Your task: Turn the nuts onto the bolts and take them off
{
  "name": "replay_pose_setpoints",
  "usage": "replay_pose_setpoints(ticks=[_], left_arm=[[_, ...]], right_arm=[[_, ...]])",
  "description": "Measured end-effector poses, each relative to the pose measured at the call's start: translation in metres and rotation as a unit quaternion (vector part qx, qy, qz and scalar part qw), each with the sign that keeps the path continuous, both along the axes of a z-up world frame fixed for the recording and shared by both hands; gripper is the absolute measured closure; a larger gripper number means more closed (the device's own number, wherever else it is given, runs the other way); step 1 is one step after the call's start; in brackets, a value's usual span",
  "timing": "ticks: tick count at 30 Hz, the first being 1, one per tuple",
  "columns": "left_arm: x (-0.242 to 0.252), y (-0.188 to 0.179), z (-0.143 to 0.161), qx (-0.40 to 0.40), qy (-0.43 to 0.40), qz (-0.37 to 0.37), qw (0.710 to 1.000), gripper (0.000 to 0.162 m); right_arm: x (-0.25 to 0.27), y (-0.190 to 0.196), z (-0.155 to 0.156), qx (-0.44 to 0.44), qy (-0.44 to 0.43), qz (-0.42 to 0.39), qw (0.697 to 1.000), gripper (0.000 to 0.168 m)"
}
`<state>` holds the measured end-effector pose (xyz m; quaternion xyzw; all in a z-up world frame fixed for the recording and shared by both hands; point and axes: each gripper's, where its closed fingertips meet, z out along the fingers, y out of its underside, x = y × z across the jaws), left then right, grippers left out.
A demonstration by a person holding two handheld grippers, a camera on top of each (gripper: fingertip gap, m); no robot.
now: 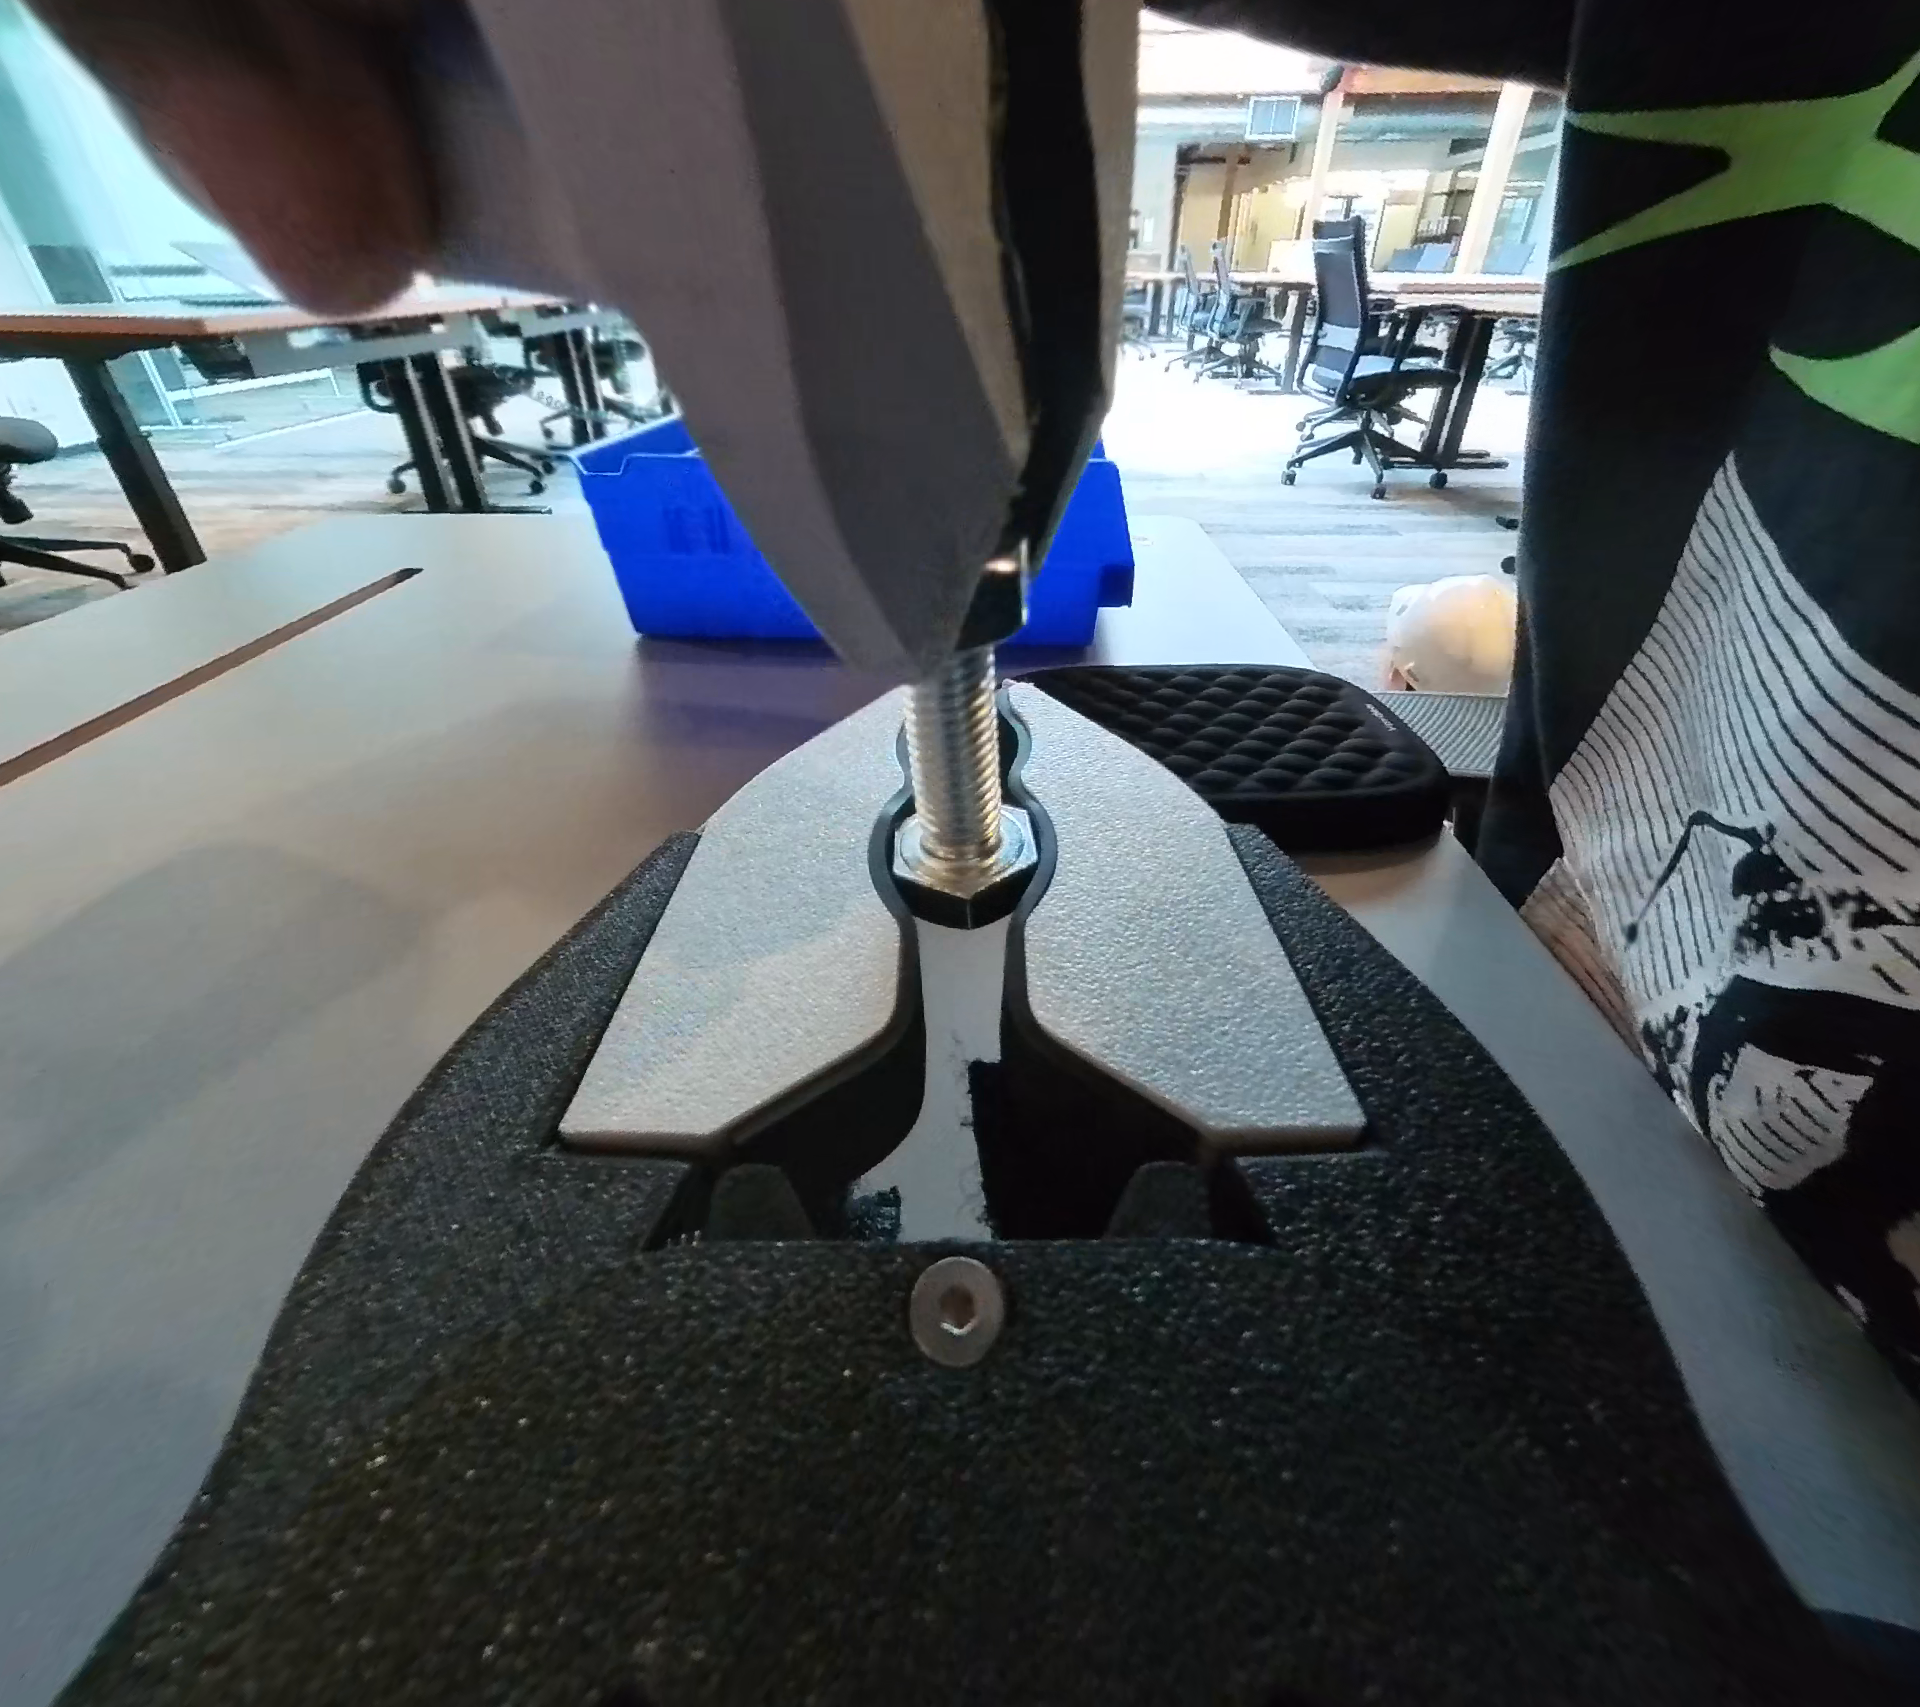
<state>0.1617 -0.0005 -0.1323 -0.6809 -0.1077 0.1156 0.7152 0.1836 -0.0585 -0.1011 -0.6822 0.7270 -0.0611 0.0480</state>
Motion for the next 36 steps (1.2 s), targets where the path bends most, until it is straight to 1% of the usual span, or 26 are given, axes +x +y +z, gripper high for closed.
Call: replay_pose_setpoints(ticks=[2,3,6,8,10,13,15,17,18,19,20,21,23,24,26,27,33,36], left_arm=[[0.0,0.0,0.0,-0.001,0.0,0.0,1.0,0.151],[0.0,0.0,0.0,0.0,0.001,0.0,1.0,0.151],[0.0,0.0,0.0,-0.001,0.0,0.001,1.0,0.151],[0.0,0.001,0.0,-0.002,0.0,0.002,1.0,0.151],[0.0,0.002,-0.001,-0.006,0.002,0.001,1.0,0.152],[0.001,0.003,-0.003,-0.012,0.004,-0.001,1.0,0.152],[0.001,0.003,-0.002,-0.009,0.005,-0.001,1.0,0.152],[0.001,0.002,-0.001,-0.007,0.005,0.0,1.0,0.151],[0.001,0.002,-0.001,-0.006,0.006,-0.001,1.0,0.151],[0.001,0.002,0.0,-0.004,0.006,0.0,1.0,0.151],[0.001,0.002,0.0,-0.003,0.005,-0.001,1.0,0.151],[0.001,0.002,0.0,-0.003,0.006,-0.001,1.0,0.151],[0.001,0.002,0.0,-0.003,0.006,-0.002,1.0,0.151],[0.001,0.002,0.0,-0.003,0.007,-0.002,1.0,0.151],[0.001,0.002,0.001,-0.002,0.007,-0.003,1.0,0.151],[0.001,0.002,0.001,-0.001,0.007,-0.003,1.0,0.151],[0.001,0.001,0.001,0.001,0.007,-0.004,1.0,0.151],[0.001,0.001,0.002,0.002,0.007,-0.004,1.0,0.151]], right_arm=[[0.0,-0.001,0.0,0.0,-0.003,-0.011,1.0,0.15],[0.0,-0.001,0.0,0.003,-0.003,-0.028,1.0,0.15],[-0.001,-0.002,0.0,0.004,0.01,-0.106,0.994,0.15],[-0.002,-0.002,-0.001,0.002,0.027,-0.174,0.984,0.15],[-0.001,-0.001,-0.001,0.002,0.039,-0.251,0.967,0.15],[-0.002,0.001,-0.002,0.016,0.031,-0.392,0.919,0.151],[-0.002,-0.001,-0.002,0.015,0.016,-0.439,0.898,0.151],[-0.002,-0.001,-0.002,0.012,0.011,-0.449,0.893,0.151],[-0.001,-0.002,-0.001,0.01,0.011,-0.443,0.897,0.15],[0.0,-0.003,0.0,0.005,0.008,-0.427,0.904,0.146],[0.0,-0.005,0.003,-0.003,0.006,-0.401,0.916,0.138],[-0.001,-0.007,0.007,-0.012,0.011,-0.365,0.931,0.134],[-0.003,-0.01,0.016,-0.033,0.017,-0.256,0.966,0.127],[-0.003,-0.009,0.02,-0.04,0.023,-0.191,0.98,0.128],[-0.006,-0.005,0.024,-0.05,0.038,-0.081,0.995,0.126],[-0.007,-0.004,0.023,-0.046,0.043,-0.051,0.997,0.126],[-0.001,-0.003,0.012,-0.023,0.017,-0.005,1.0,0.132],[-0.001,-0.001,0.006,-0.017,0.02,0.002,1.0,0.144]])
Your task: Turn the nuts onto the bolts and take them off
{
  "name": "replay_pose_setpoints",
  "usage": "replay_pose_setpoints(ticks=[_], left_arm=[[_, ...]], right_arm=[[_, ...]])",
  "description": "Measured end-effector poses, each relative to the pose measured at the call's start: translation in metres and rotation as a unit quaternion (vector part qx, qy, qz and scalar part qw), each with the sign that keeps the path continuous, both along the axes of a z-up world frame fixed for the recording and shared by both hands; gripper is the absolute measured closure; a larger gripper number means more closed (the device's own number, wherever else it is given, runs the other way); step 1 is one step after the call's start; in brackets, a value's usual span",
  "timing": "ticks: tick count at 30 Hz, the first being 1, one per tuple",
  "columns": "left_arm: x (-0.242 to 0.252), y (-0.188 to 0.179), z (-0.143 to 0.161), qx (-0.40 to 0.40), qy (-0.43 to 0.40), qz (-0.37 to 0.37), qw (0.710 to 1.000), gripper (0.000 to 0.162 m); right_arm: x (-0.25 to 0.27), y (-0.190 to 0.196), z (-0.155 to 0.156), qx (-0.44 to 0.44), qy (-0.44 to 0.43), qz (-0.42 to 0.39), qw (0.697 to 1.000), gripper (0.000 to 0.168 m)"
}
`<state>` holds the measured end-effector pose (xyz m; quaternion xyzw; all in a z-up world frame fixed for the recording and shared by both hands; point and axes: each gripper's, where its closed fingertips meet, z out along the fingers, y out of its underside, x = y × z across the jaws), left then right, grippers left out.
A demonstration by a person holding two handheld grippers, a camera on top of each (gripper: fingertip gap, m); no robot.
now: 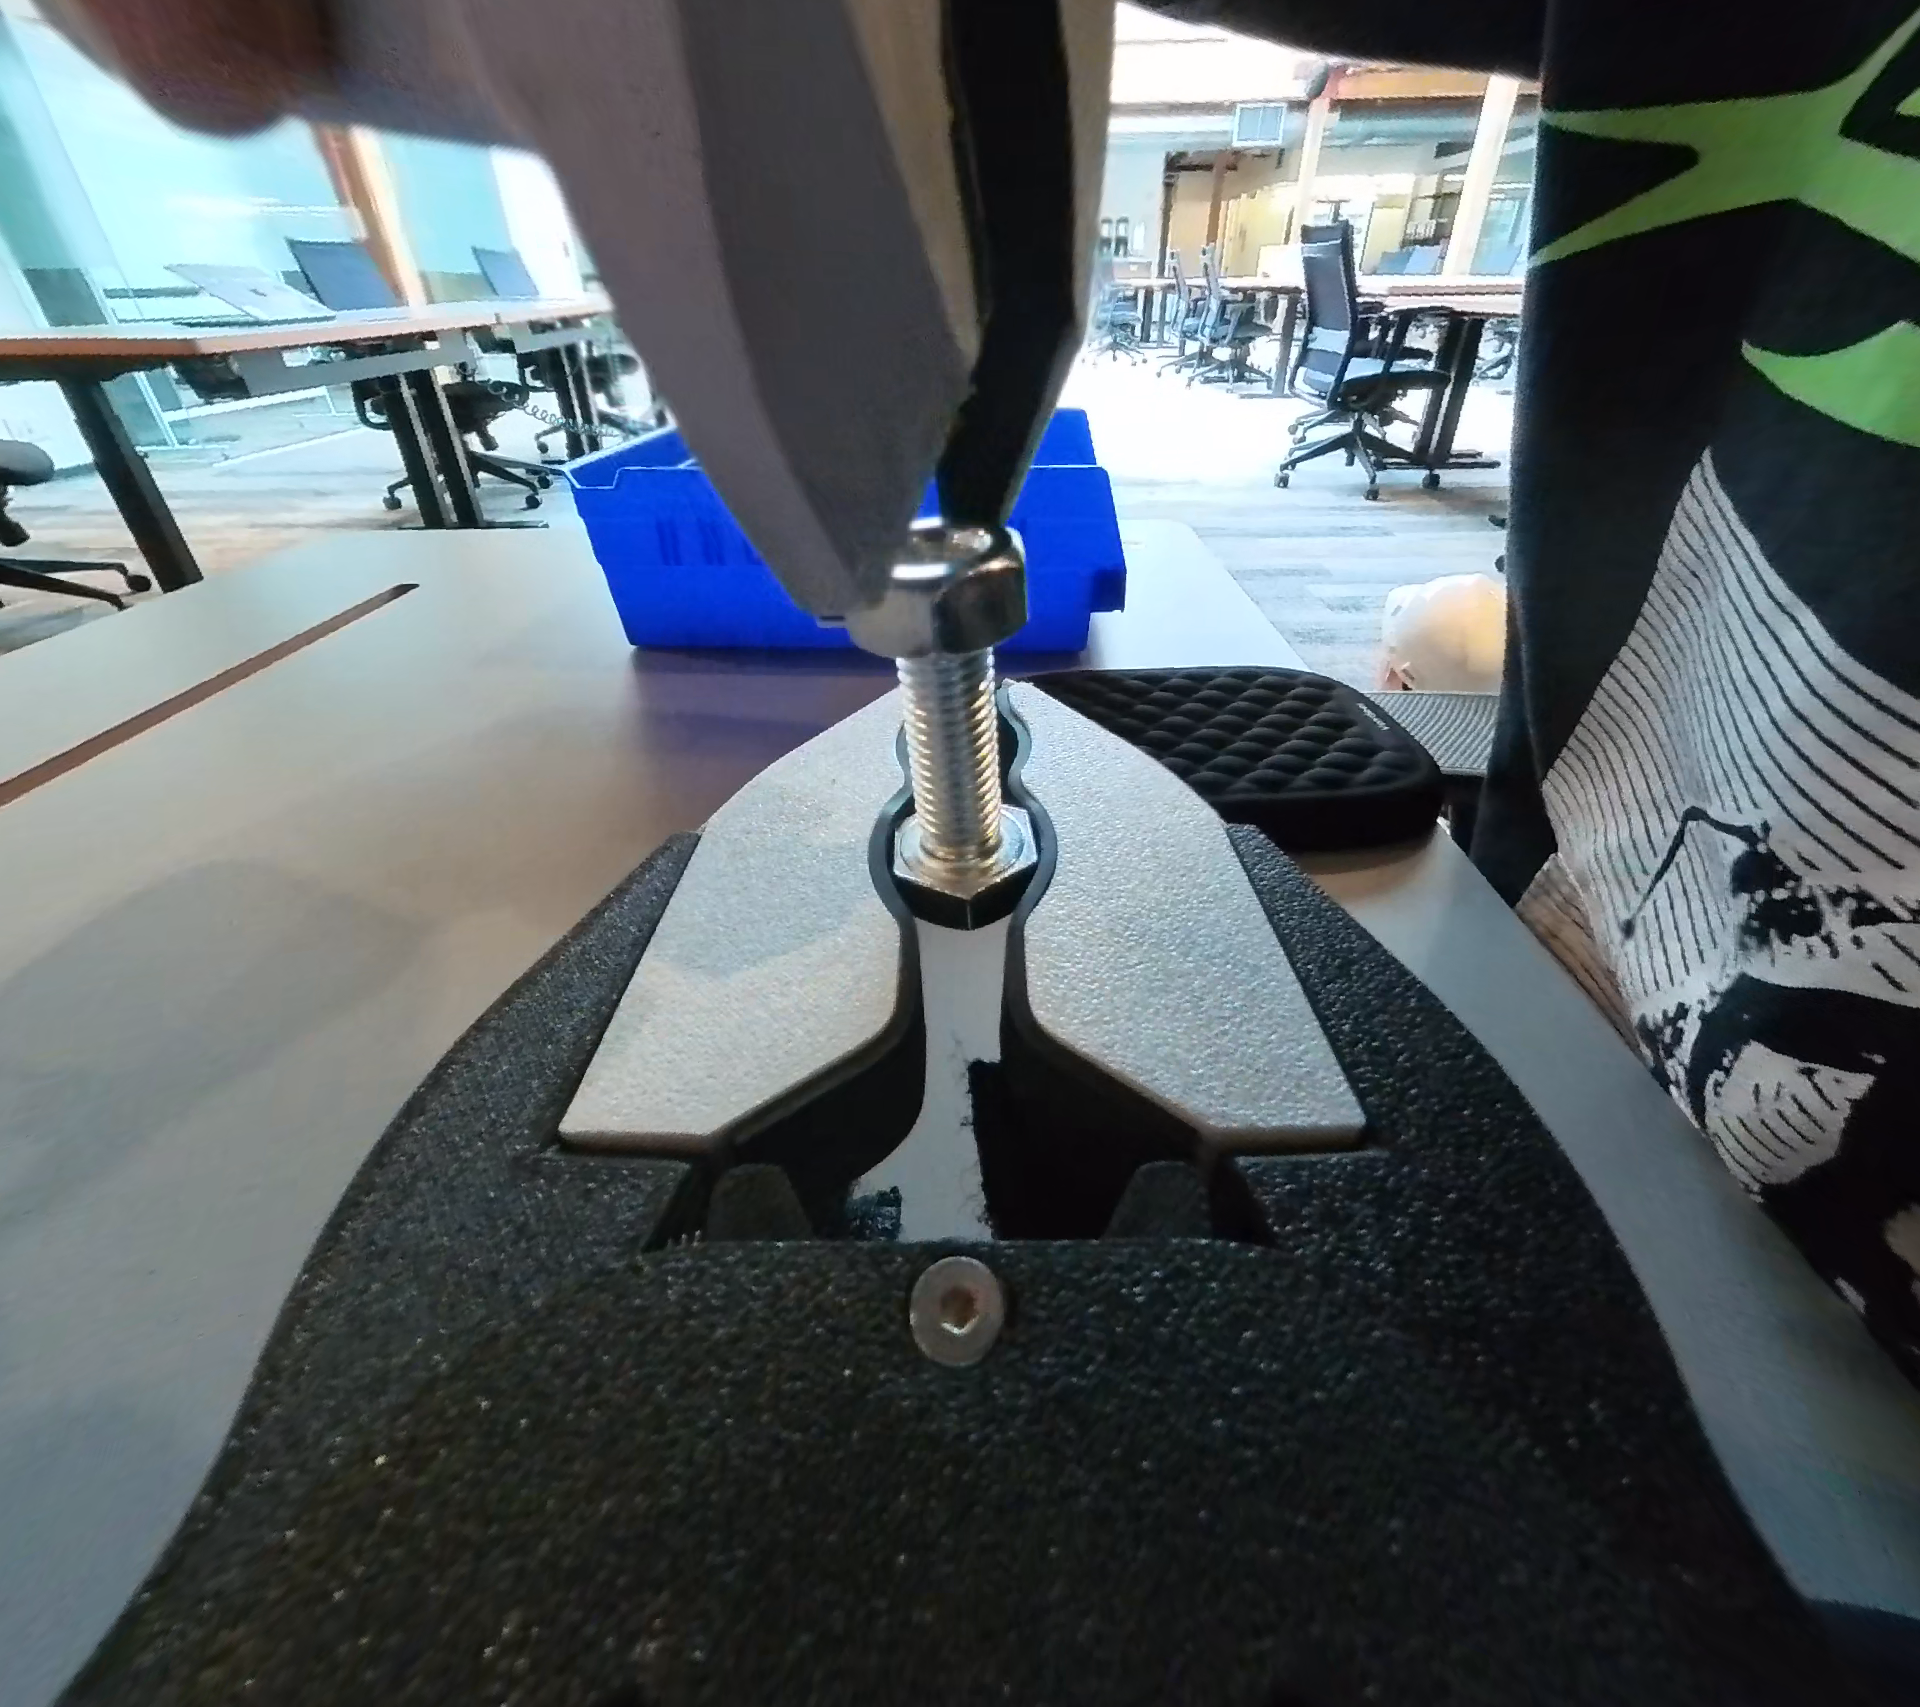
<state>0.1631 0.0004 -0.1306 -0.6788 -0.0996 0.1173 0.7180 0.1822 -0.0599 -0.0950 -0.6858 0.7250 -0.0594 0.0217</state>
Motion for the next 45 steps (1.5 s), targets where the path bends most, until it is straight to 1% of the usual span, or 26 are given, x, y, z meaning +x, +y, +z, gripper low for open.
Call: replay_pose_setpoints(ticks=[1,4,7,9,11,13,14,15,18,19,20,21,24,26,27,30,32,33,35,37,40,43,45], left_arm=[[0.0,0.0,0.0,0.0,0.0,-0.001,1.0,0.151],[0.0,0.0,0.0,0.0,-0.001,0.0,1.0,0.151],[-0.001,0.0,0.0,-0.001,-0.002,0.002,1.0,0.151],[-0.001,0.001,-0.001,-0.005,-0.002,0.002,1.0,0.151],[-0.001,0.001,-0.002,-0.007,-0.001,0.003,1.0,0.151],[-0.001,0.001,-0.002,-0.008,-0.002,0.003,1.0,0.151],[-0.001,0.002,-0.003,-0.01,0.0,0.002,1.0,0.152],[0.0,0.002,-0.003,-0.013,0.001,0.002,1.0,0.151],[0.0,0.002,-0.002,-0.01,0.0,0.001,1.0,0.152],[0.0,0.001,-0.001,-0.006,0.0,0.002,1.0,0.152],[0.0,0.0,-0.001,-0.003,-0.001,0.001,1.0,0.152],[0.0,0.0,0.0,-0.002,0.0,0.001,1.0,0.152],[0.0,0.0,0.0,-0.003,0.001,-0.001,1.0,0.151],[0.001,0.0,0.0,-0.001,0.001,-0.002,1.0,0.151],[0.001,0.0,0.0,-0.001,0.001,-0.002,1.0,0.151],[0.001,0.0,0.0,-0.002,0.001,-0.004,1.0,0.151],[0.001,0.0,0.0,-0.001,0.001,-0.004,1.0,0.151],[0.001,0.0,0.0,0.001,0.001,-0.004,1.0,0.152],[0.001,-0.001,0.001,0.002,0.0,-0.003,1.0,0.151],[0.0,-0.002,0.001,0.006,-0.001,-0.001,1.0,0.151],[0.0,-0.001,0.0,0.002,-0.001,0.0,1.0,0.151],[0.0,0.0,0.0,-0.001,-0.001,0.001,1.0,0.151],[-0.001,0.0,-0.001,-0.002,-0.002,0.003,1.0,0.151]], right_arm=[[-0.001,0.0,-0.001,-0.001,0.001,-0.003,1.0,0.15],[-0.001,-0.001,-0.002,-0.002,-0.002,-0.038,0.999,0.152],[-0.002,0.0,-0.003,-0.003,0.009,-0.119,0.993,0.152],[-0.003,0.002,-0.004,-0.007,0.025,-0.181,0.983,0.152],[-0.003,0.003,-0.004,-0.01,0.035,-0.272,0.962,0.152],[-0.003,0.003,-0.005,-0.006,0.032,-0.388,0.921,0.152],[-0.002,0.004,-0.005,-0.003,0.027,-0.424,0.905,0.152],[-0.002,0.005,-0.006,-0.004,0.027,-0.434,0.901,0.152],[-0.002,0.005,-0.005,-0.013,0.033,-0.424,0.905,0.151],[-0.001,0.004,-0.005,-0.009,0.028,-0.414,0.91,0.144],[0.001,0.003,-0.004,-0.008,0.022,-0.396,0.918,0.133],[0.002,0.0,-0.002,-0.011,0.014,-0.361,0.933,0.129],[0.005,-0.002,0.004,-0.024,-0.004,-0.193,0.981,0.13],[0.004,0.003,0.004,-0.02,-0.008,-0.095,0.995,0.132],[0.003,0.004,0.002,-0.015,-0.009,-0.069,0.997,0.133],[0.0,0.002,-0.003,-0.004,-0.014,-0.037,0.999,0.136],[0.001,0.0,-0.005,-0.003,-0.021,-0.025,0.999,0.147],[0.001,-0.001,-0.006,0.0,-0.024,-0.024,0.999,0.151],[0.001,-0.001,-0.006,0.003,-0.025,-0.036,0.999,0.151],[0.0,-0.002,-0.005,0.004,-0.023,-0.075,0.997,0.151],[-0.001,-0.001,-0.006,0.005,-0.005,-0.16,0.987,0.151],[-0.001,0.0,-0.007,0.006,0.012,-0.28,0.96,0.151],[-0.002,0.0,-0.008,0.01,0.01,-0.388,0.921,0.151]])
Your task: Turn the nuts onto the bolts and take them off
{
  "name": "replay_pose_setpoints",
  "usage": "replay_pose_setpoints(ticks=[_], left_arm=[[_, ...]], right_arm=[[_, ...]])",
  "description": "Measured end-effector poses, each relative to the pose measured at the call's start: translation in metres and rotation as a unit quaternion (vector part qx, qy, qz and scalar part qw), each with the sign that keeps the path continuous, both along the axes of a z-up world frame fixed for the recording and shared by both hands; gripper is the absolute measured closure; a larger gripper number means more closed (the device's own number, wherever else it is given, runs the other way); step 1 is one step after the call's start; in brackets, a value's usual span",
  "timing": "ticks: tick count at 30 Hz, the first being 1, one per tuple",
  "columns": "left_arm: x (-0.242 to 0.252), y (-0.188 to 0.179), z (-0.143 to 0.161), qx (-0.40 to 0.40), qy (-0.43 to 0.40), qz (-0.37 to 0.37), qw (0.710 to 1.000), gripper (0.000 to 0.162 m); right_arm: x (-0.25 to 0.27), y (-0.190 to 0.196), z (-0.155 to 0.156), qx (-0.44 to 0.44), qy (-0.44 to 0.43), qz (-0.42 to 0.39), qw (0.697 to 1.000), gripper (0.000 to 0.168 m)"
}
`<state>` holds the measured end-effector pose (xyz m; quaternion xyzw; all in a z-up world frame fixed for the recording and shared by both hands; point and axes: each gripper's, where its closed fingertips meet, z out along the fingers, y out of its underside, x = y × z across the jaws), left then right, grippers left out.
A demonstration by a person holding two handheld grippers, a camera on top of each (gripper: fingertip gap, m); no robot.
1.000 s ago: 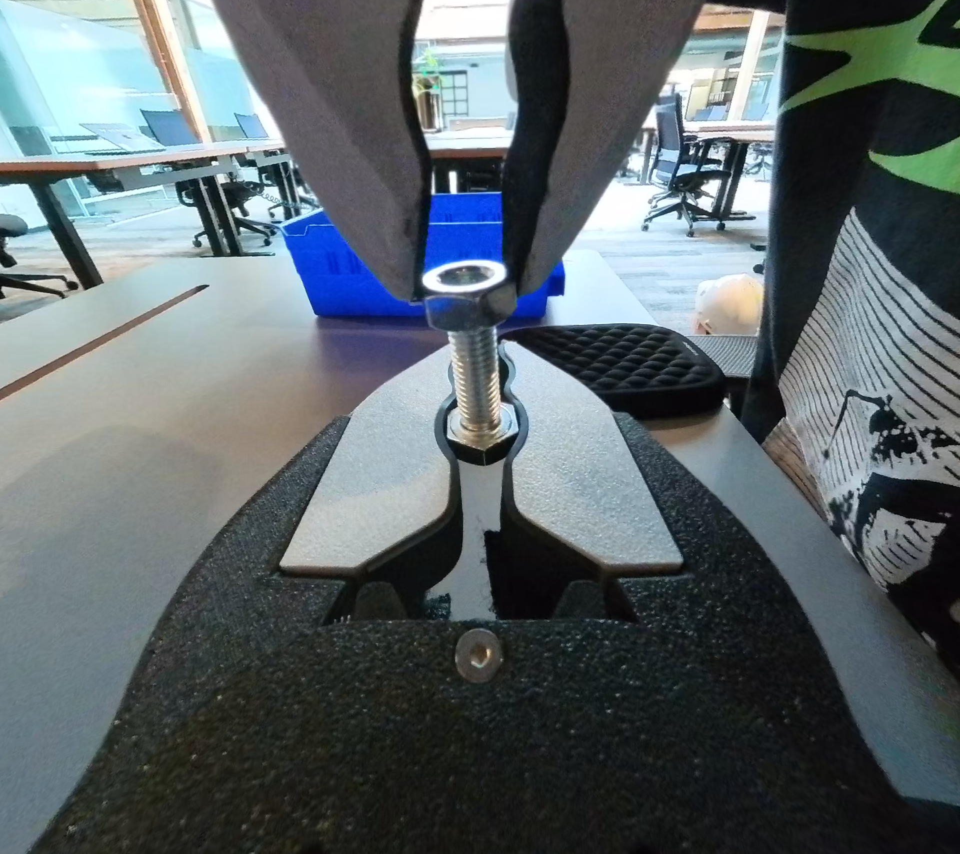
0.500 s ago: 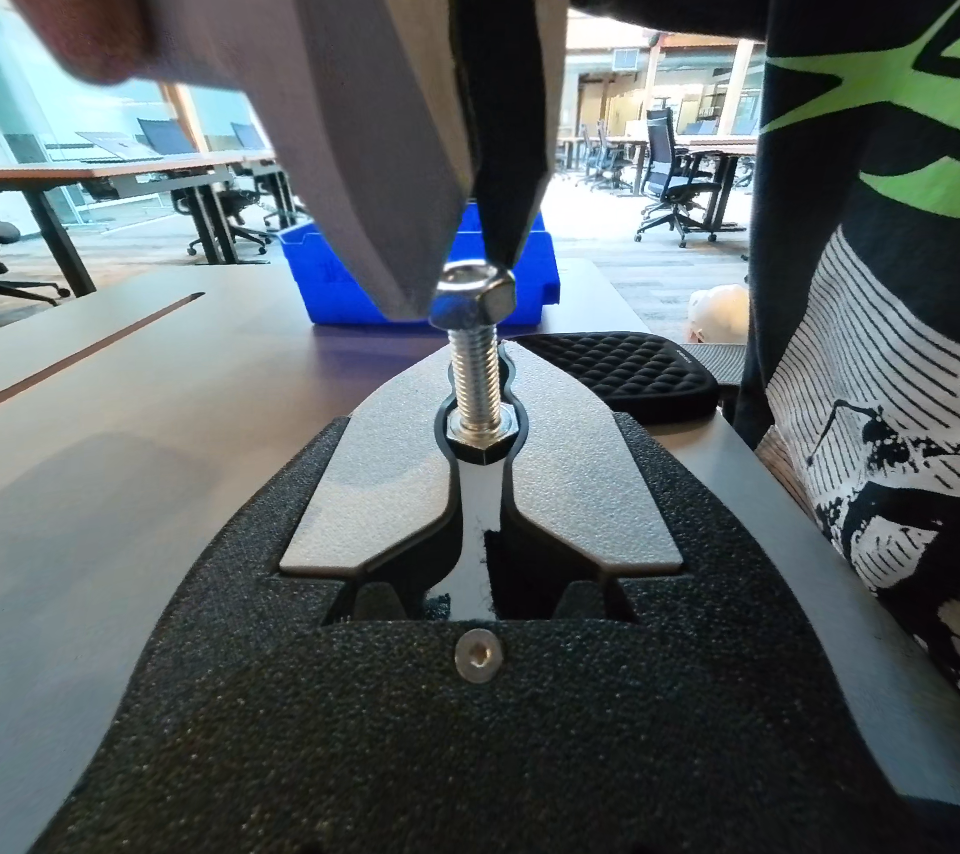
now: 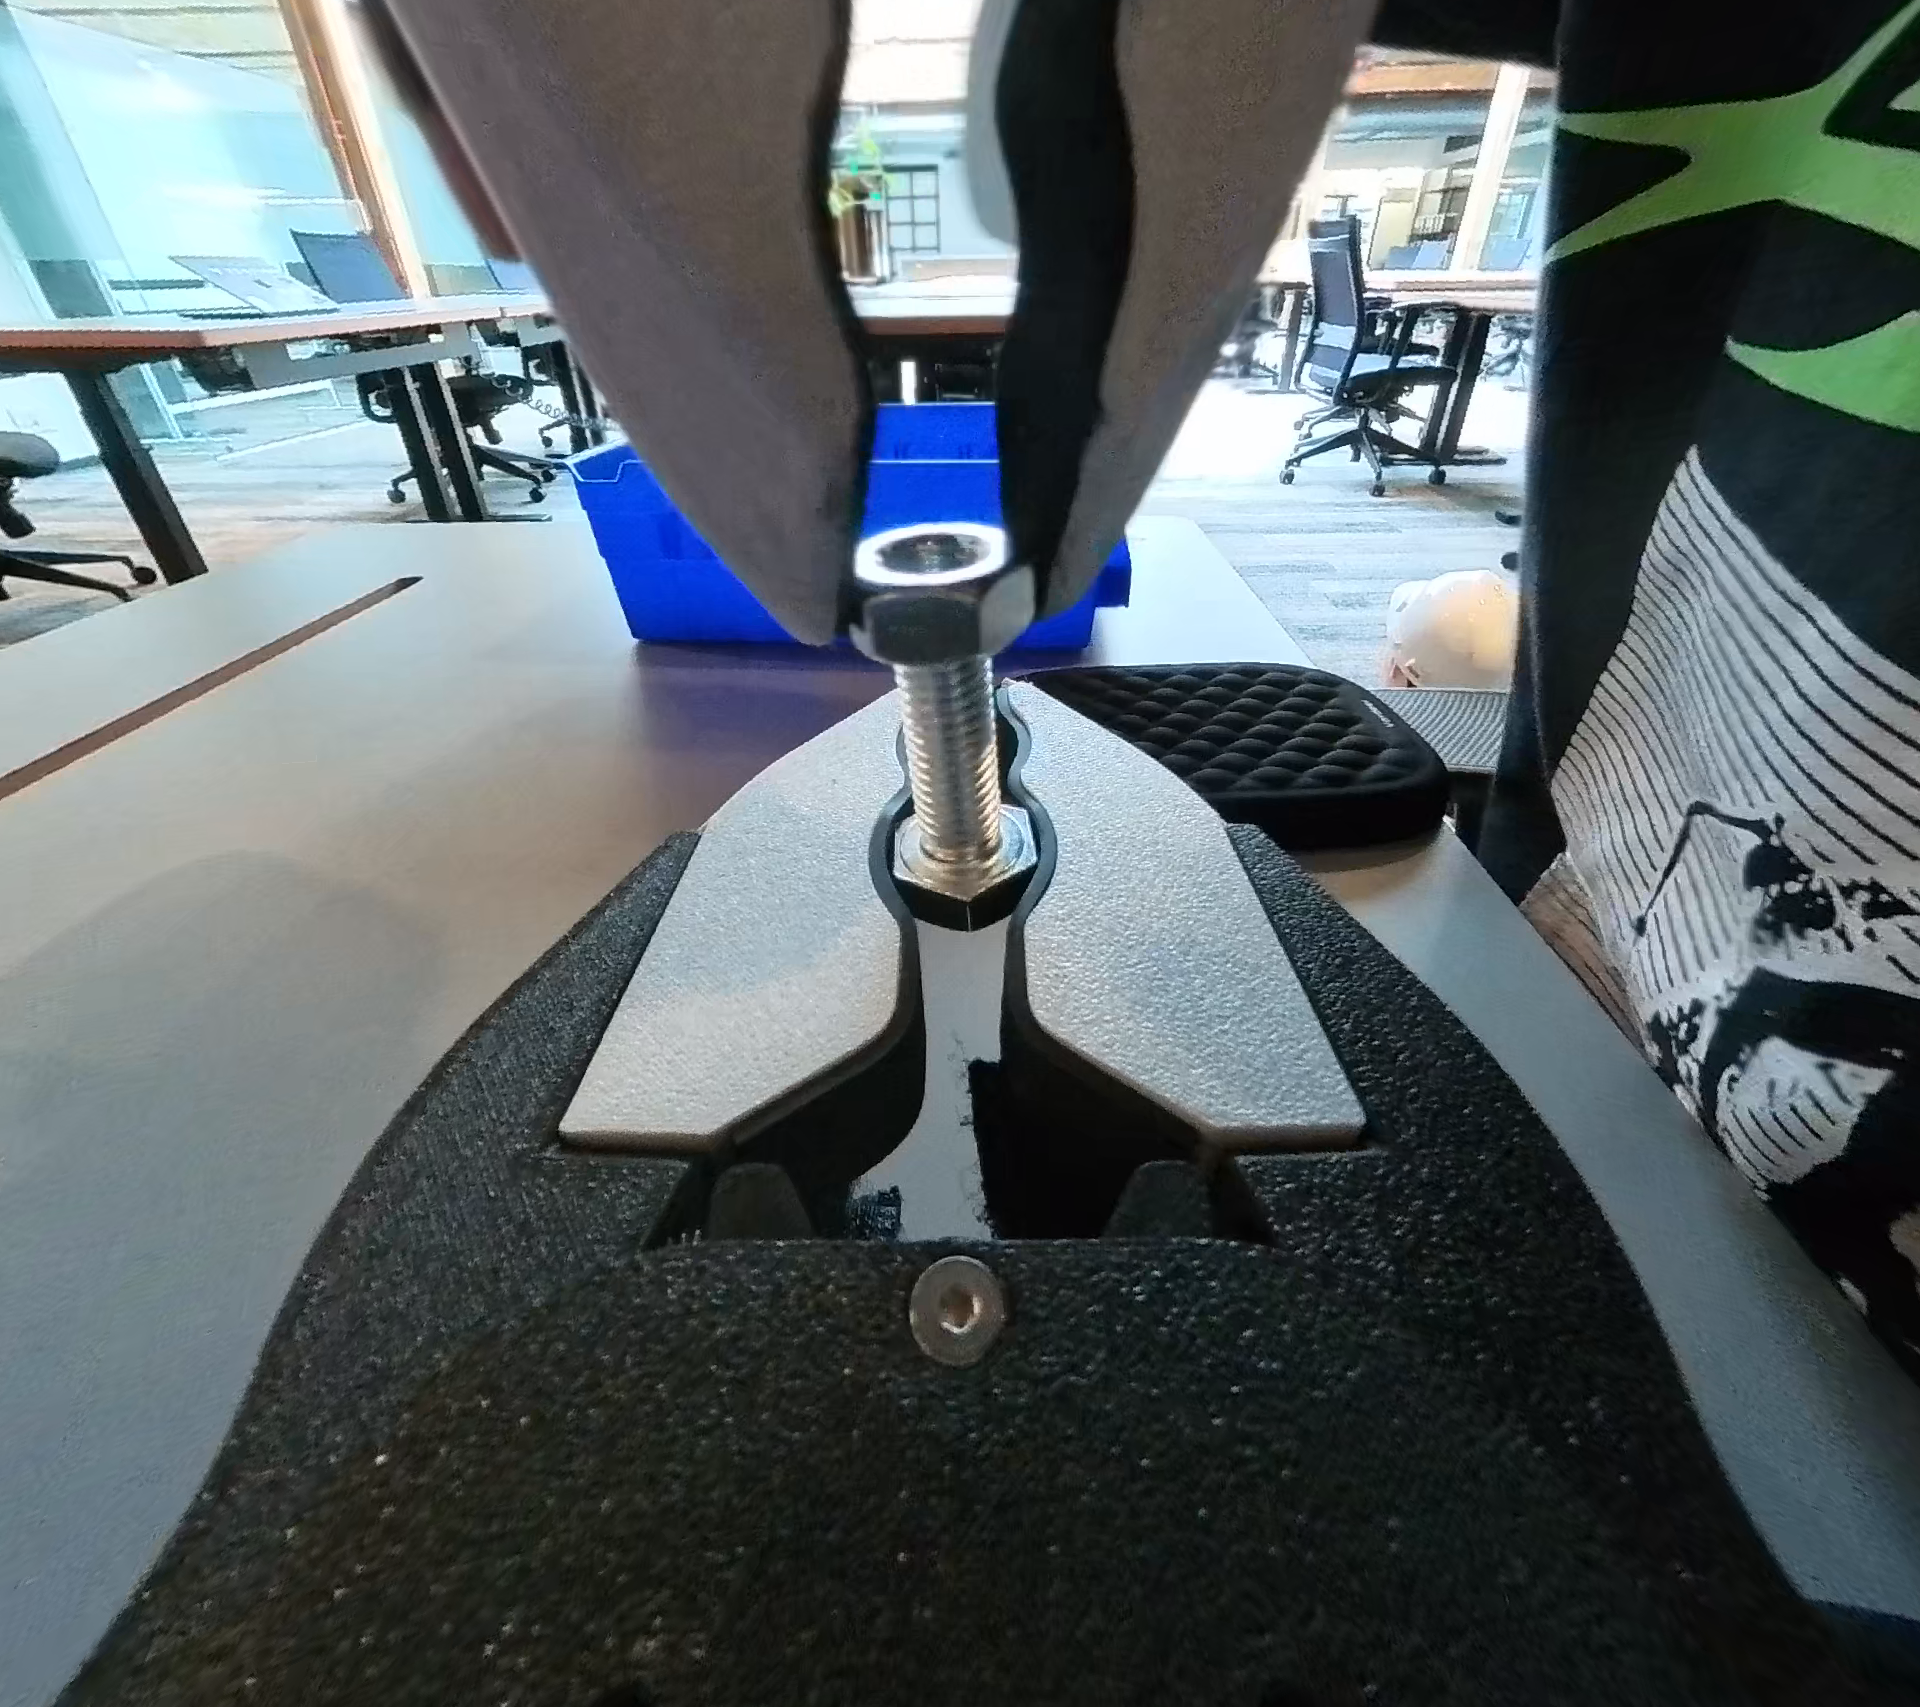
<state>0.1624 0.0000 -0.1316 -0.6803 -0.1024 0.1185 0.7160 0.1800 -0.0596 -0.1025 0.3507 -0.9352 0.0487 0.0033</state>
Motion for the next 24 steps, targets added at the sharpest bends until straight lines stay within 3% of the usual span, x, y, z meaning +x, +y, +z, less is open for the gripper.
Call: replay_pose_setpoints(ticks=[2,6,8,10,14,17,20,24], left_arm=[[0.001,0.001,0.0,-0.003,0.002,-0.001,1.0,0.151],[0.0,0.0,0.001,0.001,0.001,-0.001,1.0,0.152],[0.001,0.0,0.001,0.003,0.001,-0.002,1.0,0.152],[0.001,0.0,0.001,0.002,0.001,-0.004,1.0,0.152],[0.001,0.0,0.001,0.003,0.001,-0.006,1.0,0.151],[0.001,0.0,0.001,0.004,0.0,-0.007,1.0,0.151],[0.002,0.0,0.001,0.005,0.0,-0.008,1.0,0.151],[0.001,0.0,0.001,0.006,0.0,-0.007,1.0,0.151]], right_arm=[[0.001,0.0,0.0,-0.003,-0.012,-0.076,0.997,0.152],[0.001,-0.001,0.0,-0.017,-0.012,-0.072,0.997,0.148],[0.004,-0.002,0.002,-0.018,-0.02,-0.024,0.999,0.128],[0.005,0.002,0.006,-0.007,-0.02,0.086,0.996,0.126],[-0.001,0.008,0.01,0.004,0.011,0.303,0.953,0.126],[0.0,0.003,0.007,0.0,-0.003,0.337,0.942,0.13],[0.002,-0.001,0.006,-0.009,-0.021,0.354,0.935,0.144],[0.0,-0.001,0.005,-0.003,-0.02,0.335,0.942,0.152]])
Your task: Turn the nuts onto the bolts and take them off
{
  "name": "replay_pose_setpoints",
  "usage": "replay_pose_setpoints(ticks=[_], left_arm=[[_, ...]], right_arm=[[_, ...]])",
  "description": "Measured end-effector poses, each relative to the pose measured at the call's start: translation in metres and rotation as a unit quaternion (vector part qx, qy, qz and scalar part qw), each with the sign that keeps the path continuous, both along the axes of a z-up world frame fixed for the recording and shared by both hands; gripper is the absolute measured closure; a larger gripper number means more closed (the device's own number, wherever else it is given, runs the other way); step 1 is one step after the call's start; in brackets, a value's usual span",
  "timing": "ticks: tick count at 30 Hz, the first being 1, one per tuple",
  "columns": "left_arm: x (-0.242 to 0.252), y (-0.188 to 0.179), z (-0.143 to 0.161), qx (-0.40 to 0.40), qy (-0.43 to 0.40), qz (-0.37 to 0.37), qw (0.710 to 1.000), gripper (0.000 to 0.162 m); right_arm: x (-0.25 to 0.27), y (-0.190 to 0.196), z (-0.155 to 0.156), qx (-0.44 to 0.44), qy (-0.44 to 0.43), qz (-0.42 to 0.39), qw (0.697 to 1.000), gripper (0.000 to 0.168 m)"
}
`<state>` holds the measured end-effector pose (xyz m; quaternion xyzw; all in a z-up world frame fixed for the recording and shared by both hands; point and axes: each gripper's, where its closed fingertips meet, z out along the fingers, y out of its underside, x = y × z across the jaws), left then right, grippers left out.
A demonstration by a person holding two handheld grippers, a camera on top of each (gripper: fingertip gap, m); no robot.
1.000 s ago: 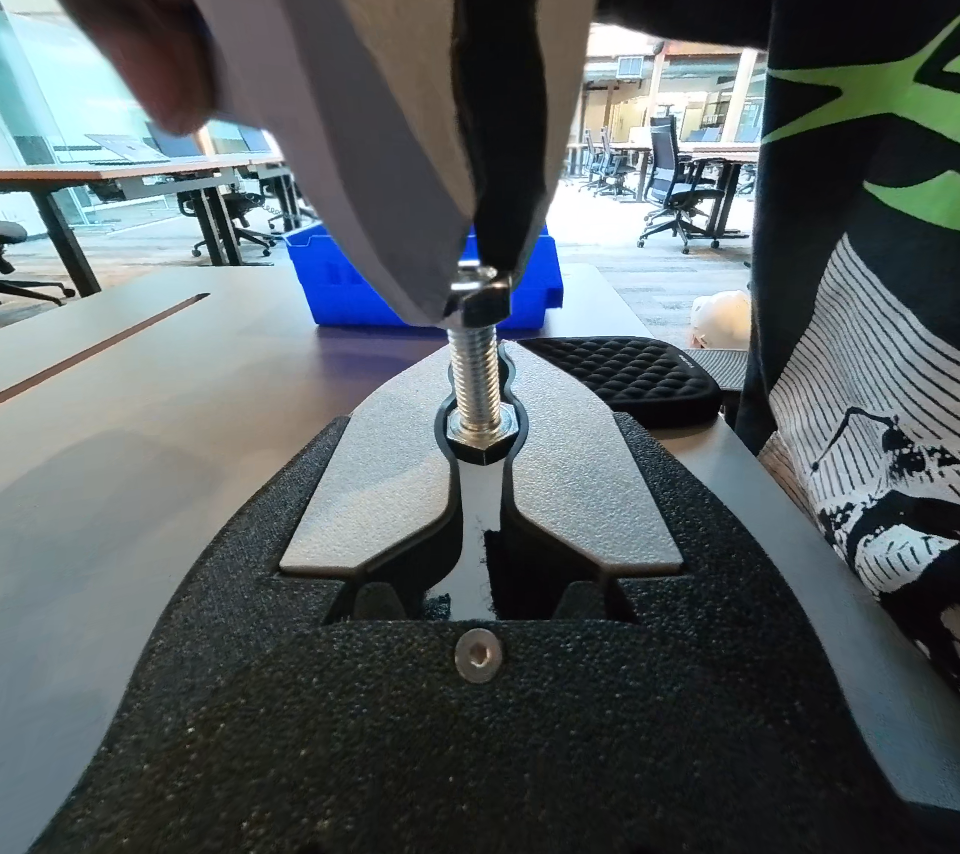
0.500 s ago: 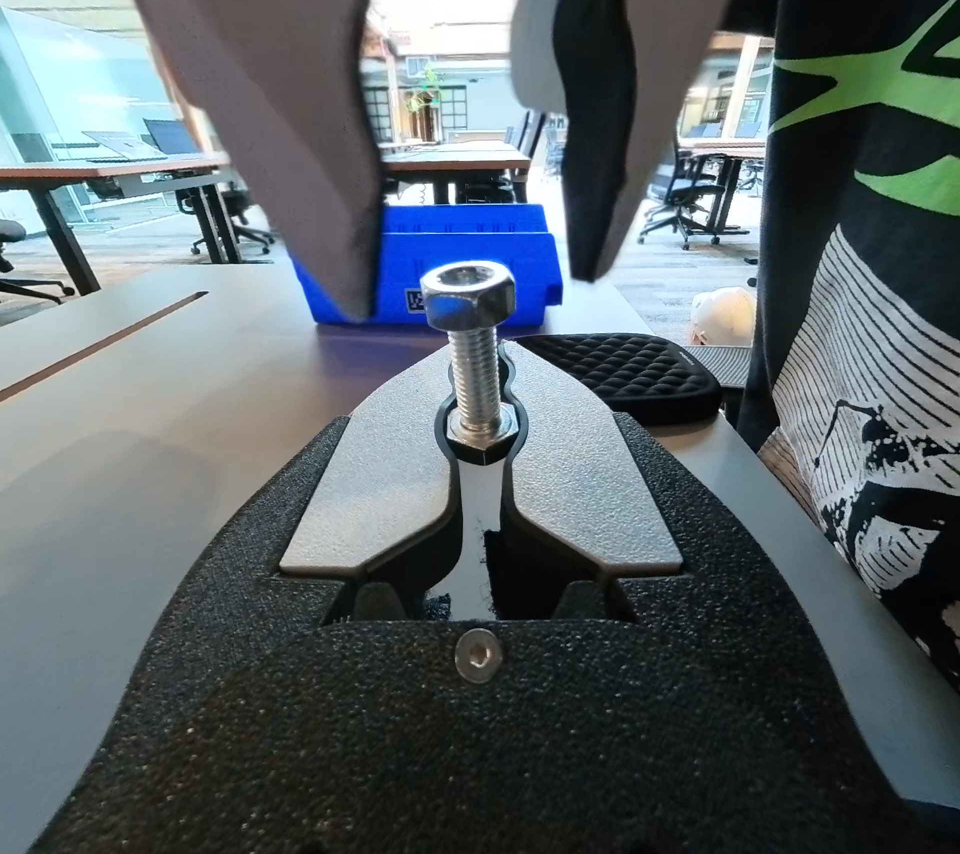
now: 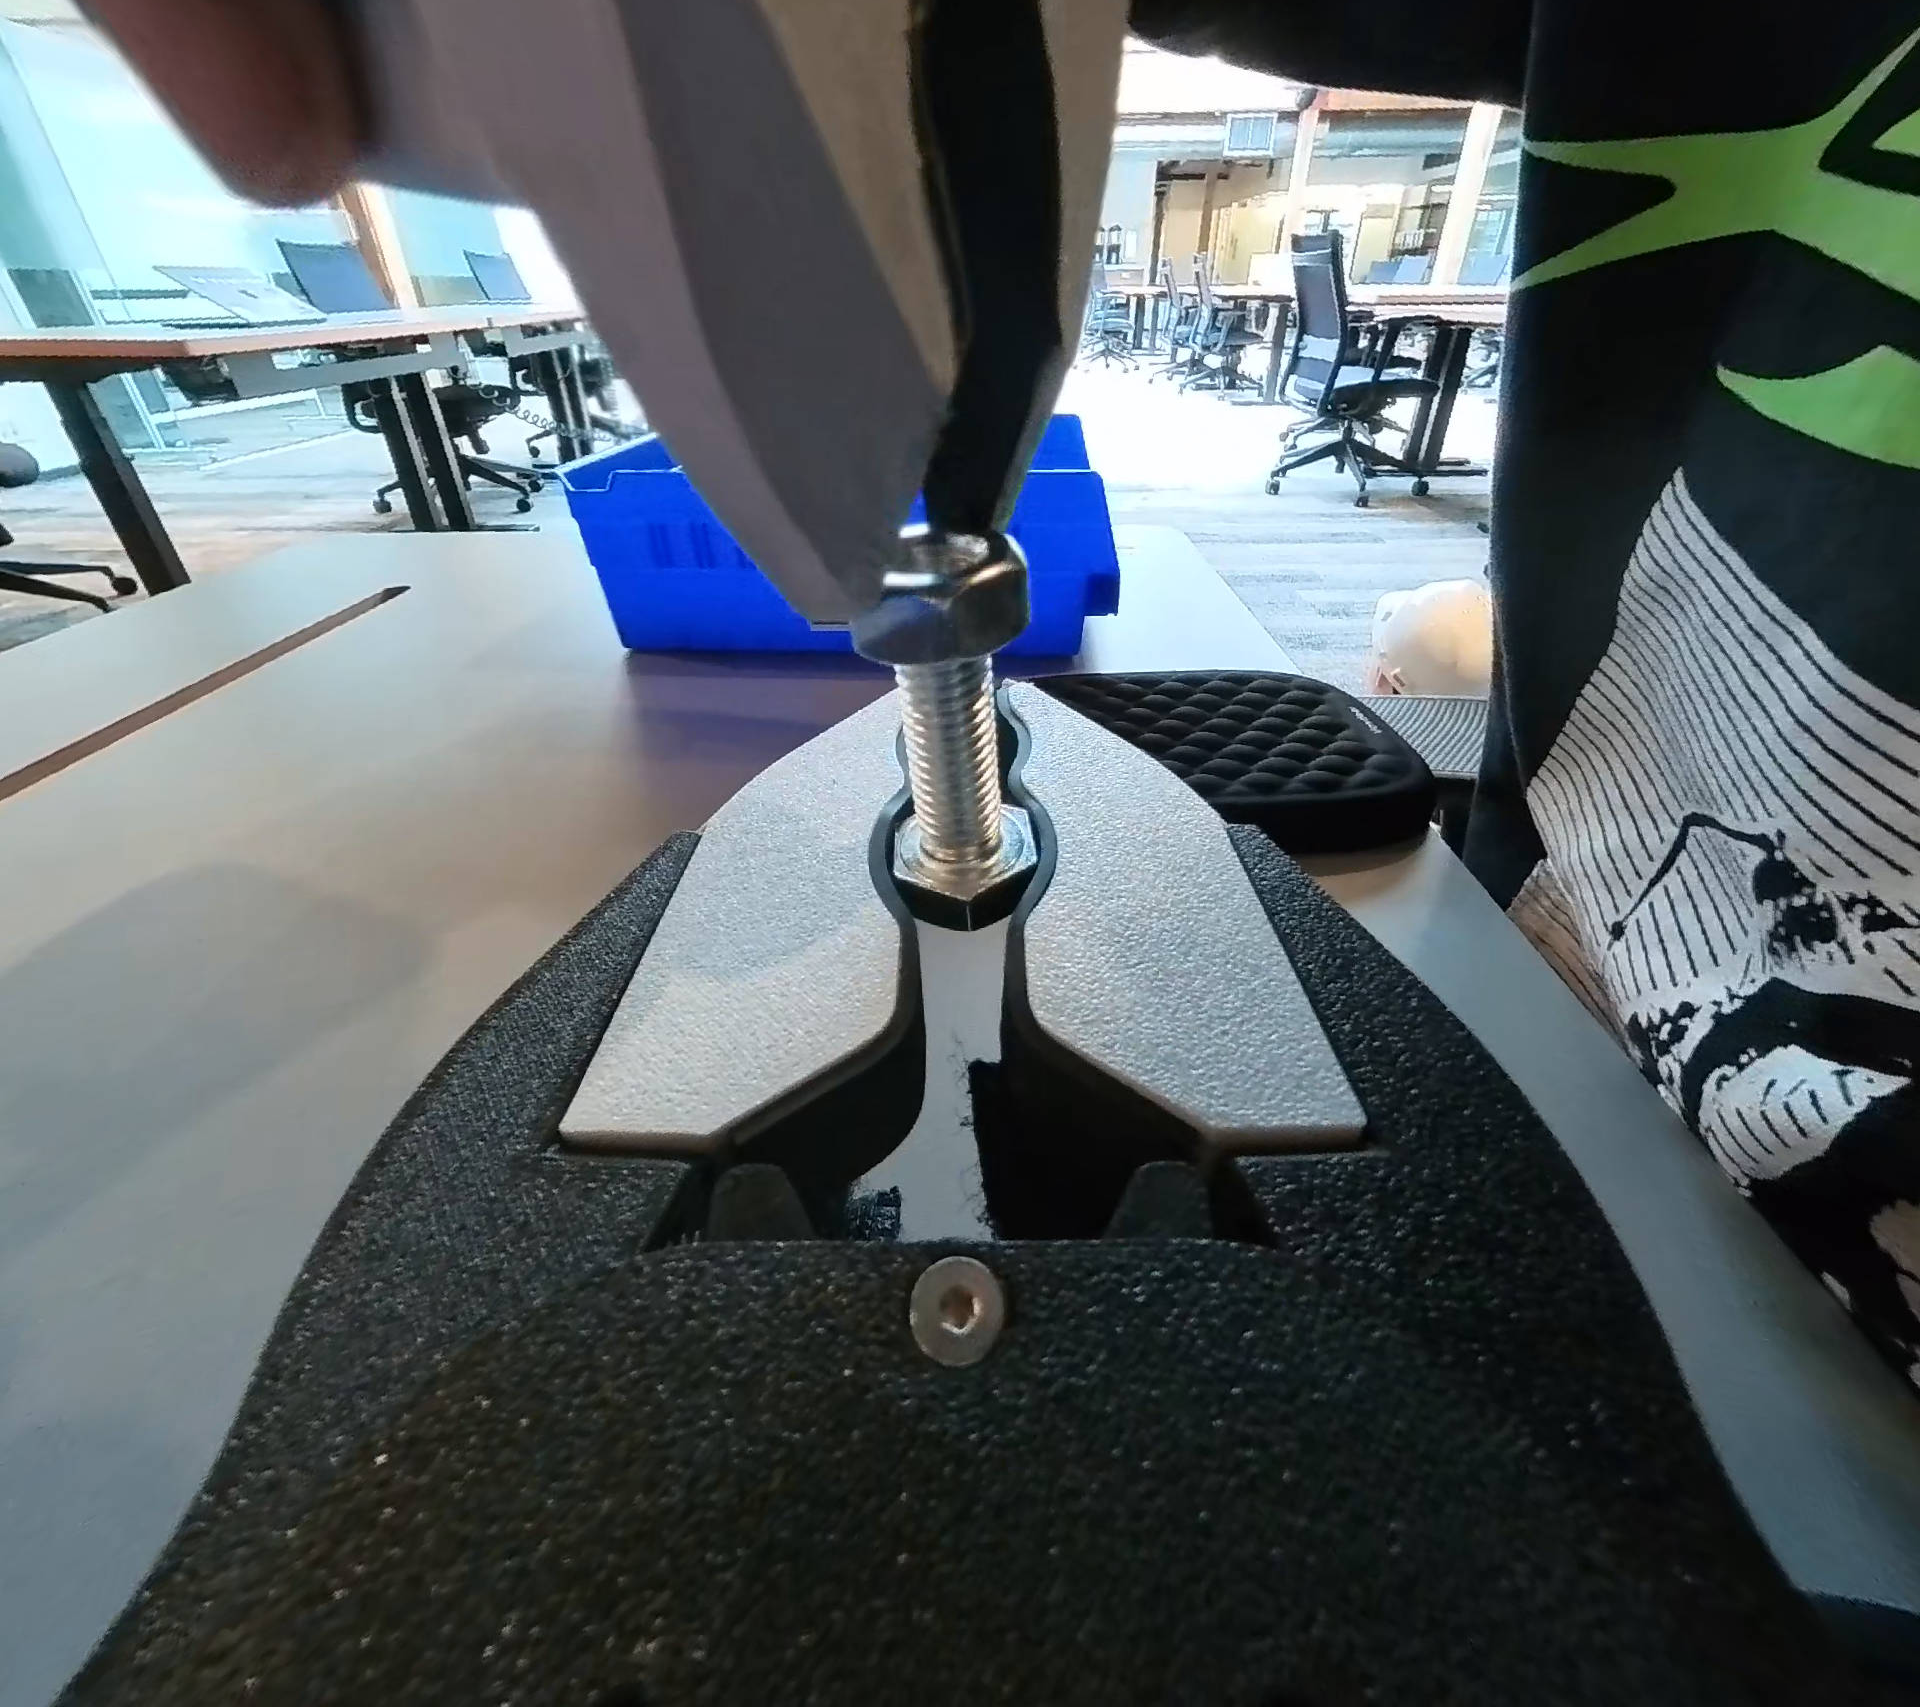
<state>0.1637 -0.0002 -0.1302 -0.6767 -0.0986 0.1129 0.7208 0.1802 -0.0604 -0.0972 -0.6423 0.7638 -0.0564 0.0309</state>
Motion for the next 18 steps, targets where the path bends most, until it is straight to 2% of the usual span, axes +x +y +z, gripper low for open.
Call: replay_pose_setpoints(ticks=[3,6,9,11,15,17,18], left_arm=[[-0.0001,0.0002,-0.0004,-0.001,0.0,0.001,1.0,0.151],[-0.0004,0.0004,-0.0005,-0.002,0.0,0.002,1.0,0.151],[0.0,0.0013,-0.0015,-0.006,0.001,0.001,1.0,0.151],[0.0007,0.002,-0.002,-0.009,0.004,0.001,1.0,0.152],[-0.0004,0.0007,-0.0006,-0.002,0.0,0.002,1.0,0.152],[0.0,0.0009,-0.0005,-0.003,0.001,0.001,1.0,0.152],[0.0001,0.001,-0.0005,-0.003,0.002,0.001,1.0,0.152]], right_arm=[[-0.0005,0.0008,-0.0004,0.002,0.01,-0.071,0.997,0.151],[-0.0002,0.0014,-0.0016,0.004,0.024,-0.183,0.983,0.151],[0.0005,0.0033,-0.0036,0.02,0.013,-0.334,0.942,0.151],[0.0019,0.0043,-0.0043,0.026,-0.006,-0.402,0.915,0.152],[0.0005,0.0024,-0.0037,0.015,-0.014,-0.415,0.91,0.151],[0.0022,0.0004,-0.0023,0.01,-0.014,-0.376,0.926,0.132],[0.0064,0.0009,-0.0004,0.01,-0.021,-0.329,0.944,0.129]])
